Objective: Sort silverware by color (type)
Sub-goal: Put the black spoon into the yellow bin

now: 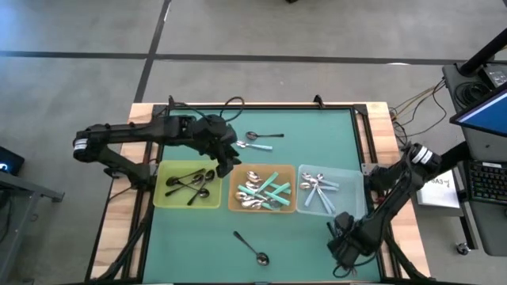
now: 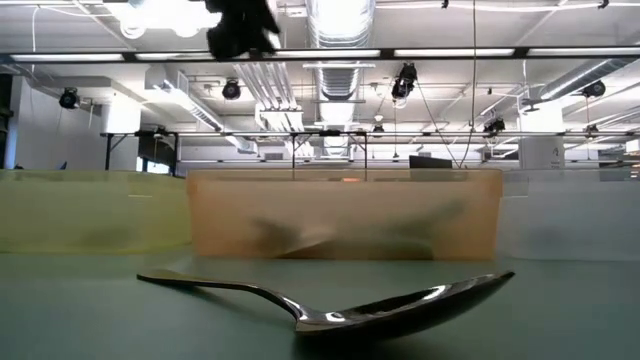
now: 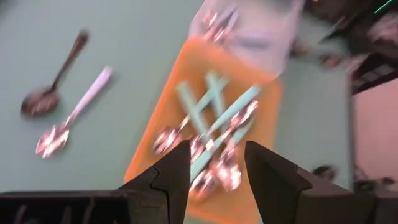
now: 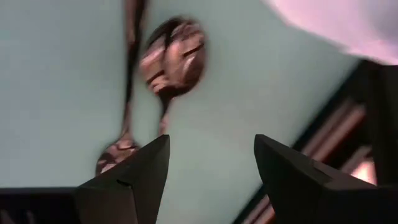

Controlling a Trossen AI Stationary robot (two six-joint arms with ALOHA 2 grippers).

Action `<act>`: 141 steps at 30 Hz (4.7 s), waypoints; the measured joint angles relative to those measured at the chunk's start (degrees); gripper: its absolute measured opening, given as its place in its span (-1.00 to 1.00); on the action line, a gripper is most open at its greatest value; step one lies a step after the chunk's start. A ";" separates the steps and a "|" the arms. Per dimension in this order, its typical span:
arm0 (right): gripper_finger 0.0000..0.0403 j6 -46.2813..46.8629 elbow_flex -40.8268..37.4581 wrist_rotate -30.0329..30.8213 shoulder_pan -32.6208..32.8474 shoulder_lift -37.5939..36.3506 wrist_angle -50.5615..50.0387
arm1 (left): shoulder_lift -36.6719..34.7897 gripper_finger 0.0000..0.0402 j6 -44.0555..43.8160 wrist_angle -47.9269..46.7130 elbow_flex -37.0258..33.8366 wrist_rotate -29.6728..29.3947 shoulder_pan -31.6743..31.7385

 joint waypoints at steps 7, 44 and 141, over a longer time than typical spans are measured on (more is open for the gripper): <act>0.12 -4.72 -0.37 1.49 0.90 5.17 5.03 | 0.00 -0.33 -0.06 -1.04 9.87 -6.01 -4.63; -0.95 -4.87 -2.58 18.59 1.43 -6.36 3.15 | 5.62 -0.33 -0.19 -0.91 9.95 -7.31 -13.70; -0.34 -32.99 13.84 36.67 -13.08 -16.00 -7.65 | 9.61 -1.00 -6.27 -13.62 5.37 -16.85 -18.15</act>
